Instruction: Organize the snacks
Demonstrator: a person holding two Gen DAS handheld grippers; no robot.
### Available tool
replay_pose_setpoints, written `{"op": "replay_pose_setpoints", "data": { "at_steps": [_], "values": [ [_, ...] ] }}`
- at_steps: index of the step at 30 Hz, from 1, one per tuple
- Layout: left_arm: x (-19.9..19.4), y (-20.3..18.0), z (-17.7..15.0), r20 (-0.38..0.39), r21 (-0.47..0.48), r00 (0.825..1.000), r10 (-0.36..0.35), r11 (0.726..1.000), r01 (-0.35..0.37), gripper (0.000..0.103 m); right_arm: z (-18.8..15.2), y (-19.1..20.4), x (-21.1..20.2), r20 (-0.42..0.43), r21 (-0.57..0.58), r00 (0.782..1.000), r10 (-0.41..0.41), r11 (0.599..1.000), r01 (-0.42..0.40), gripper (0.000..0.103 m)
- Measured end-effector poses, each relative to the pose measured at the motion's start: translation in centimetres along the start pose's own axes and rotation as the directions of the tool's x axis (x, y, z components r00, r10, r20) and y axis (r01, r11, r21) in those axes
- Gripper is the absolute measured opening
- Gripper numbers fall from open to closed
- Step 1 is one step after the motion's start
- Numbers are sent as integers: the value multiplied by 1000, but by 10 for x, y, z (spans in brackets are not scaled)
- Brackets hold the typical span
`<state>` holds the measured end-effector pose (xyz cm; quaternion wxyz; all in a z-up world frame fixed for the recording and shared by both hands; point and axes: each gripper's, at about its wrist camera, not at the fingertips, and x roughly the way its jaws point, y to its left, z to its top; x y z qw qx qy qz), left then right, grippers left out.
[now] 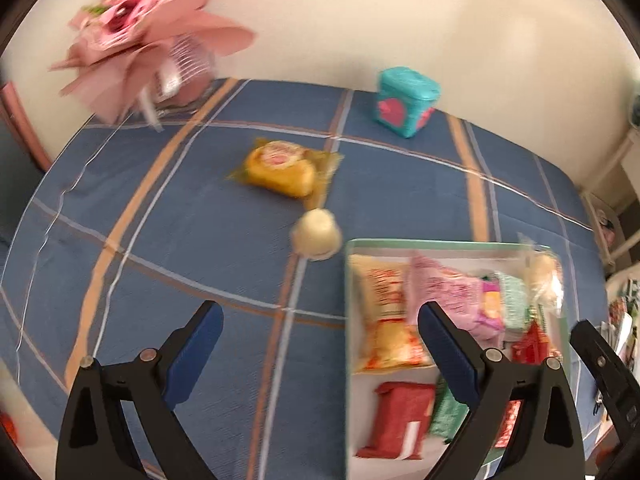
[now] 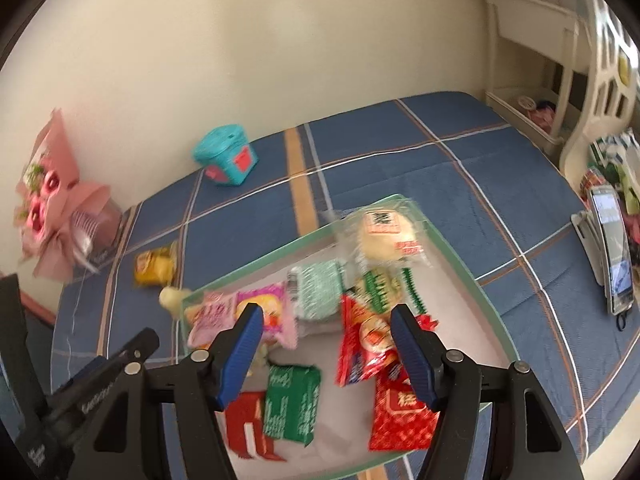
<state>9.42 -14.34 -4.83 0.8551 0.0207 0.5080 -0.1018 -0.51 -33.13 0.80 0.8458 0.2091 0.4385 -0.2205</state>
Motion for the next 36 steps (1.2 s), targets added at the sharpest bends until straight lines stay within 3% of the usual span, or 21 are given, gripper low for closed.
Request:
{"op": "replay_pose_setpoints", "data": {
  "at_steps": [10, 18, 28, 36],
  "values": [
    [-4, 39, 1, -13, -70, 999, 42, 997, -43, 98, -20, 33, 0, -22, -89, 1000, 8, 996, -10, 73],
    [9, 69, 5, -61, -142, 993, 99, 984, -107, 98, -29, 45, 27, -85, -91, 996, 5, 996, -13, 103],
    [14, 98, 18, -22, -194, 995, 101, 975, -104, 98, -30, 76, 41, -66, -119, 996, 60, 991, -67, 103],
    [26, 110, 33, -17, -184, 994, 105, 977, -106, 98, -24, 119, 52, -51, -181, 985, 163, 969, -170, 103]
  ]
}}
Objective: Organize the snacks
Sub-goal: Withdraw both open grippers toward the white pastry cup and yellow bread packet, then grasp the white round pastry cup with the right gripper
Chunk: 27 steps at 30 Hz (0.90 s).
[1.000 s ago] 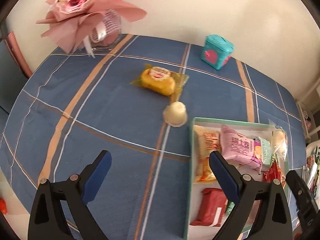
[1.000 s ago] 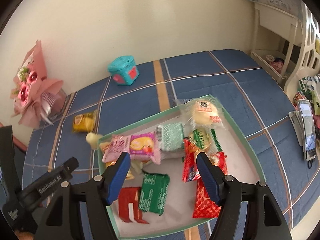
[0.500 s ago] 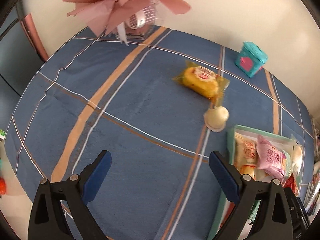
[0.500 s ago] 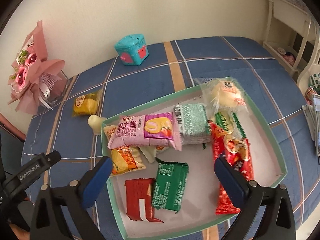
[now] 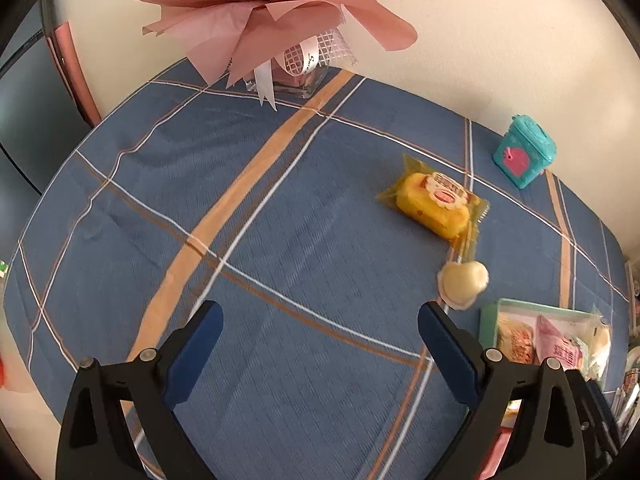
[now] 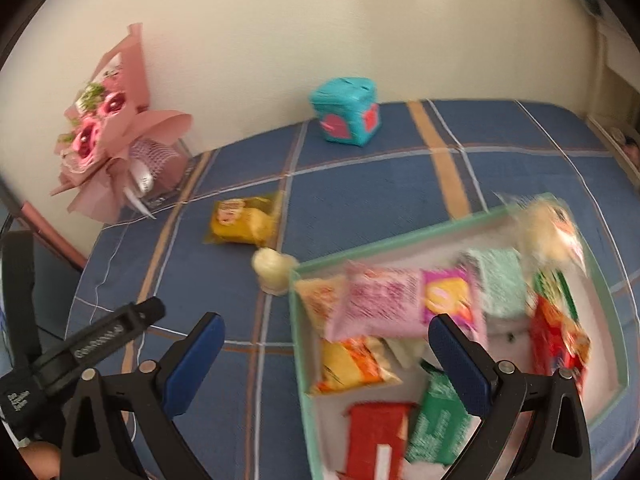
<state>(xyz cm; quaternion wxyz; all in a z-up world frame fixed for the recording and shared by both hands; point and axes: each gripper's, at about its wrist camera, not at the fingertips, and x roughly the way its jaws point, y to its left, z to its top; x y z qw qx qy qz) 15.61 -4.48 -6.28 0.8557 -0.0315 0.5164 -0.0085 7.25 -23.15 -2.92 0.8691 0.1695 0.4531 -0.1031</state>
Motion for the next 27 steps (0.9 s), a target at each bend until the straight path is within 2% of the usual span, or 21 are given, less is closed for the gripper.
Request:
{"op": "replay_pose_setpoints", "data": {
  "at_steps": [8, 10, 15, 19, 21, 27],
  "values": [
    [19, 12, 18, -12, -39, 1000, -1, 999, 1, 98, 21, 31, 19, 26, -73, 999, 39, 997, -37, 102],
    [26, 11, 23, -18, -39, 1000, 0, 999, 0, 98, 24, 35, 30, 10, -77, 999, 38, 996, -37, 97],
    [43, 10, 35, -37, -48, 999, -6, 999, 4, 98, 33, 45, 57, -28, -91, 999, 42, 995, -44, 78],
    [51, 10, 43, -40, -54, 999, -14, 998, 11, 98, 36, 53, 75, -54, -104, 997, 51, 993, -56, 68],
    [56, 9, 47, -41, -53, 999, -23, 998, 21, 98, 37, 56, 84, -68, -111, 997, 47, 992, -54, 58],
    [68, 0, 51, -53, -37, 998, -32, 999, 30, 98, 35, 66, 106, -101, -151, 994, 41, 987, -56, 48]
  ]
}}
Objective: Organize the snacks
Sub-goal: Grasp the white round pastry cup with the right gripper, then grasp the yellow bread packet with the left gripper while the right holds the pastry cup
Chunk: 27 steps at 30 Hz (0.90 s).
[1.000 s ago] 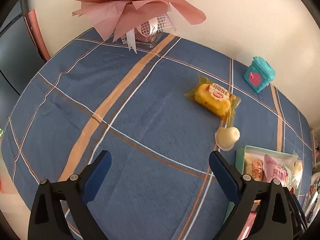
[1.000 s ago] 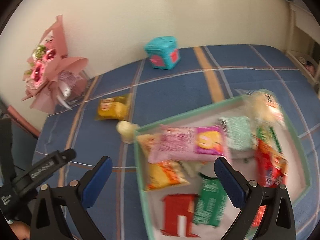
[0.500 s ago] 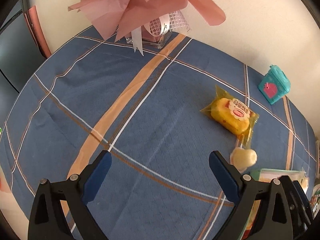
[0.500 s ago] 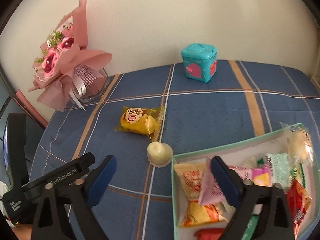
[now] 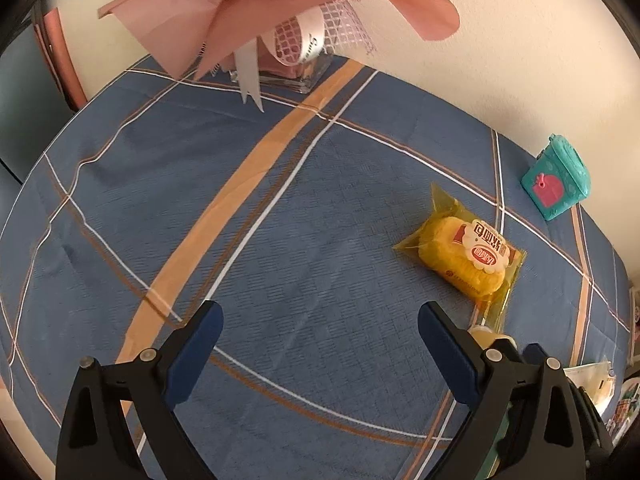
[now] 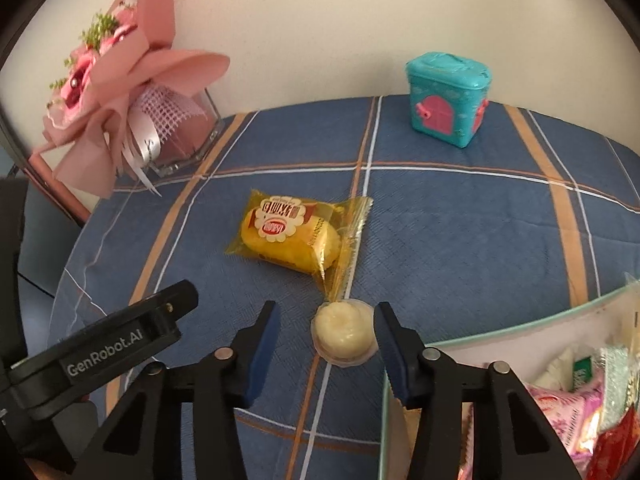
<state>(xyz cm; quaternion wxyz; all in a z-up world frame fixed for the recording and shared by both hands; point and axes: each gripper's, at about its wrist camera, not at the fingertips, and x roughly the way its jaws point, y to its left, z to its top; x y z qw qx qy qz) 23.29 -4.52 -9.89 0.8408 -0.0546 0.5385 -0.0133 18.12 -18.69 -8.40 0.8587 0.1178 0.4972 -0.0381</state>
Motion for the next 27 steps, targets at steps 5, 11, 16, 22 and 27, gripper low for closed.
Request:
{"op": "replay_pose_setpoints", "data": {
  "at_steps": [5, 11, 16, 22, 27],
  "values": [
    [9, -2, -1, -17, 3, 1000, 4, 1000, -4, 98, -1, 4, 13, -22, -29, 999, -38, 999, 37, 45],
    [19, -4, -2, -28, 8, 1000, 7, 1000, -6, 98, -2, 0, 24, -40, -34, 997, -61, 998, 59, 35],
    [26, -2, -4, -29, 1, 1000, 5, 1000, -5, 98, -1, -3, 23, -42, -11, 998, -41, 999, 41, 34],
    [25, -3, -4, -16, -14, 1000, -6, 1000, 5, 98, 6, 0, 12, -32, 2, 999, 10, 1000, -10, 34],
    [19, -3, 0, 1, -33, 1000, -24, 999, 24, 98, 15, 0, -3, -15, 12, 1000, 24, 1000, -24, 34]
  ]
}}
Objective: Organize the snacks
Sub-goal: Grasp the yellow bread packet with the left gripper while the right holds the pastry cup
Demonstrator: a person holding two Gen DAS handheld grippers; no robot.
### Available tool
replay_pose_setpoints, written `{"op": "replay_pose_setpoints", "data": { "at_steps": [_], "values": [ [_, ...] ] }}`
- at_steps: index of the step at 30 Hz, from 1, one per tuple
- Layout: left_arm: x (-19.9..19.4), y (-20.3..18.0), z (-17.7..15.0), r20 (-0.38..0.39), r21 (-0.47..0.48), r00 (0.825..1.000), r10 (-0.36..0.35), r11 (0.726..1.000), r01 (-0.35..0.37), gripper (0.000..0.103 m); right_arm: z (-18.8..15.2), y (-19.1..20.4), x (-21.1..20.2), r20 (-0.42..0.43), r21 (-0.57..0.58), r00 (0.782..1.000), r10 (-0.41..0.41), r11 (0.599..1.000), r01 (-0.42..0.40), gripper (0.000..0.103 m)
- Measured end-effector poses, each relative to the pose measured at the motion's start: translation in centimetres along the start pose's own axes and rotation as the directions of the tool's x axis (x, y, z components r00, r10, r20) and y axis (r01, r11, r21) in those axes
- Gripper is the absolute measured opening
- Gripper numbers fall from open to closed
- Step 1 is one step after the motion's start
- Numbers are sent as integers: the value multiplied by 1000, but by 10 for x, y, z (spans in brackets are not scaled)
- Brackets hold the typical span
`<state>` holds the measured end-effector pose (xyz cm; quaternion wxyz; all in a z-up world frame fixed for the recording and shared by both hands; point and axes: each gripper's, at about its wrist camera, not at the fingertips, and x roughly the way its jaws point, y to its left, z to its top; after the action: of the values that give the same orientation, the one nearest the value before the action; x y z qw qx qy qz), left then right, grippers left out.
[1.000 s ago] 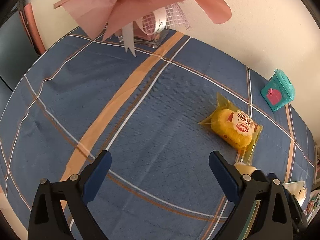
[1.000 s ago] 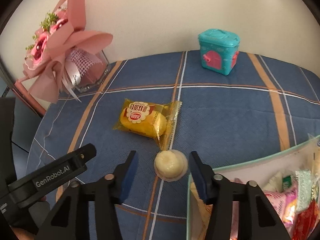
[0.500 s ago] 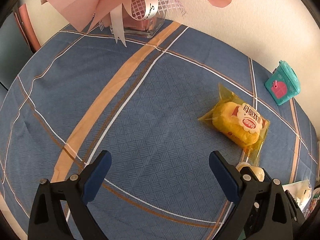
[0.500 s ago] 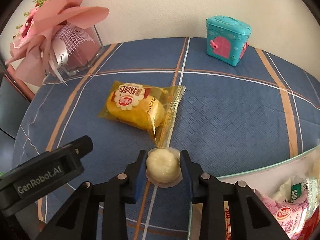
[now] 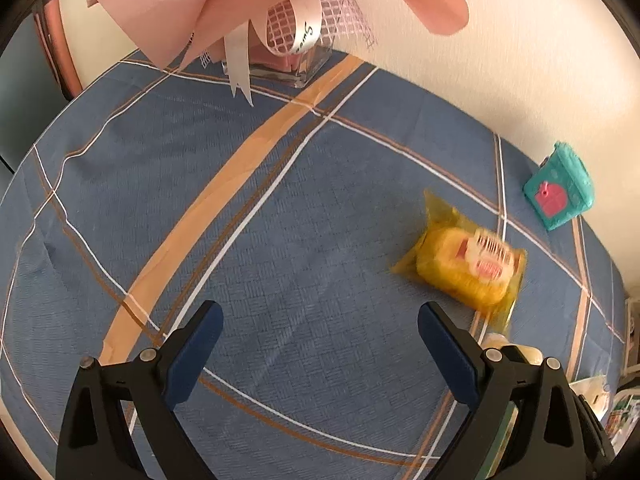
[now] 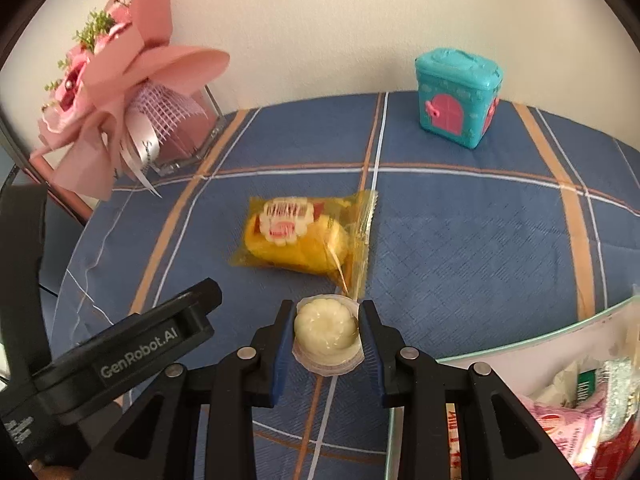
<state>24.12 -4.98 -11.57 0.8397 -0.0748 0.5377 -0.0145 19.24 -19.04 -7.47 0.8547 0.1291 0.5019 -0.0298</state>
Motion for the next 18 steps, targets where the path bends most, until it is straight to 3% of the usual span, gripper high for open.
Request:
{"op": "replay_pose_setpoints", "data": {
  "at_steps": [8, 18],
  "values": [
    [-7, -4, 5, 13, -4, 999, -37, 999, 37, 98, 11, -27, -25, 63, 79, 998, -12, 997, 7, 34],
    [1, -69, 23, -5, 195, 994, -113, 974, 112, 98, 14, -86, -23, 43, 211, 998, -54, 977, 44, 34]
  ]
}}
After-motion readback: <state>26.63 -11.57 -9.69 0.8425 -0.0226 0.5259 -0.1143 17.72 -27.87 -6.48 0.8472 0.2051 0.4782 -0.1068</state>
